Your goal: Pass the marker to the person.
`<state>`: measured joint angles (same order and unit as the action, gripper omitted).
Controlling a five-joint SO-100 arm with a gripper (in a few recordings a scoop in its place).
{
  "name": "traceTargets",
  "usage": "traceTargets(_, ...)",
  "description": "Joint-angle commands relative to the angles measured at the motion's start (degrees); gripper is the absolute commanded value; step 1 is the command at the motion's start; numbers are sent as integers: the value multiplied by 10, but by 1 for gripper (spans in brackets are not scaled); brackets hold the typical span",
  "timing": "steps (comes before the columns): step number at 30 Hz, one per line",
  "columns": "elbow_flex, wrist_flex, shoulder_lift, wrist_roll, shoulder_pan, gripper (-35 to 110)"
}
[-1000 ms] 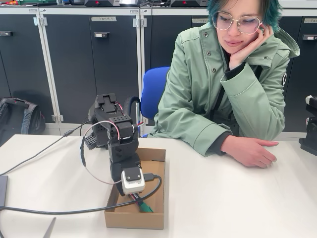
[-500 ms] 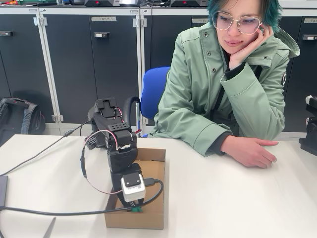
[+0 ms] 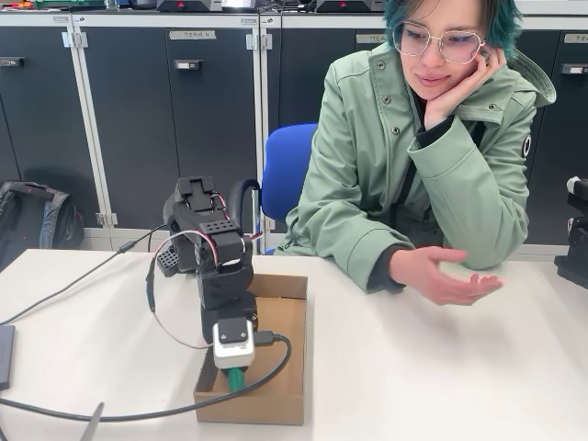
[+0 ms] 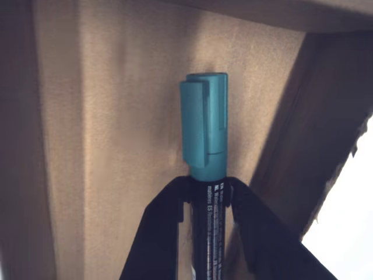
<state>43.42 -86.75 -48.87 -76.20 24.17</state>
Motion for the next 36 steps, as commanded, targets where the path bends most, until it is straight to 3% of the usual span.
traceTargets(1,4,-5,-109,66,26,-5)
traceTargets(10,-33,-46,-230,171,64,-5)
traceTargets(16,11,-27,-349,310,81,-5)
traceTargets(26,36,192,-475,408,143,-5)
traceTargets(36,75,320,-521,370,227,-5)
